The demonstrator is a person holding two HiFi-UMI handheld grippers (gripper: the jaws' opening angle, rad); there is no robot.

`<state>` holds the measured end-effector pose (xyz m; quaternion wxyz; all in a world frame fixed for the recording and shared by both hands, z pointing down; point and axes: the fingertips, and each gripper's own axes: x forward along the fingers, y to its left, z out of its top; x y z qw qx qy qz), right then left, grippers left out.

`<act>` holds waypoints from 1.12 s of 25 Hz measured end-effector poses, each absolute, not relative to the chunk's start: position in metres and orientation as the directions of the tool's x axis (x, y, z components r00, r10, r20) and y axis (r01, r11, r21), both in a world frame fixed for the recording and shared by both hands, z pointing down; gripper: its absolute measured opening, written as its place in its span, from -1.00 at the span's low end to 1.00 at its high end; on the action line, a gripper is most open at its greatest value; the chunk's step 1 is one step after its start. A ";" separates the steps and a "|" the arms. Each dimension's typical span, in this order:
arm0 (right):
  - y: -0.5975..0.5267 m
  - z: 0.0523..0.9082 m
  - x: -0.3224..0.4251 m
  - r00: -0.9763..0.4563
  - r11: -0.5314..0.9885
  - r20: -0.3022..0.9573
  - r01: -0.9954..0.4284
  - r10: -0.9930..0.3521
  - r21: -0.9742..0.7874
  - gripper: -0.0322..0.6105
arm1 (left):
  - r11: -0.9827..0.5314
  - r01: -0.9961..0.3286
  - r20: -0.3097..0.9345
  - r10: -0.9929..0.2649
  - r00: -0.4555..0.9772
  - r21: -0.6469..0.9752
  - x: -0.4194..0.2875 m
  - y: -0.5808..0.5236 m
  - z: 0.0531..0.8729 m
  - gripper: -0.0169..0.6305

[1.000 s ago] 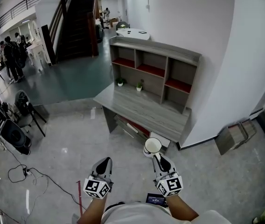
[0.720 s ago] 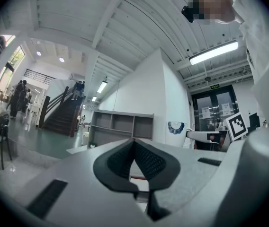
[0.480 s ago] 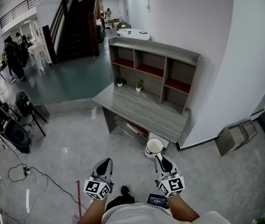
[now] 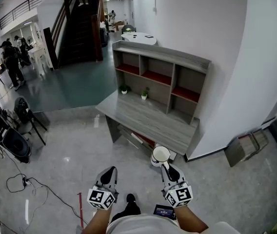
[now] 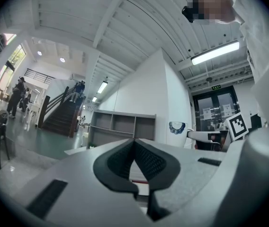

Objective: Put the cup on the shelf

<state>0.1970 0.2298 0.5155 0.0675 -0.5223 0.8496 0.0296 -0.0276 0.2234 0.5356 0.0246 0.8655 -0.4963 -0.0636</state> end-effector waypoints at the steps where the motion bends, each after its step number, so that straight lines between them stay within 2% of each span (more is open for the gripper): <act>1: 0.225 0.516 0.196 -0.447 0.455 -0.145 -0.891 -0.883 -0.020 -0.66 | -0.505 -0.856 -0.085 -0.863 0.498 0.107 -0.028 0.218 0.536 -0.92; 28: -0.008 0.511 0.120 -0.453 0.460 -0.140 -0.888 -0.880 -0.017 -0.66 | -0.512 -0.850 -0.098 -0.858 0.504 0.119 -0.104 -0.015 0.534 -0.92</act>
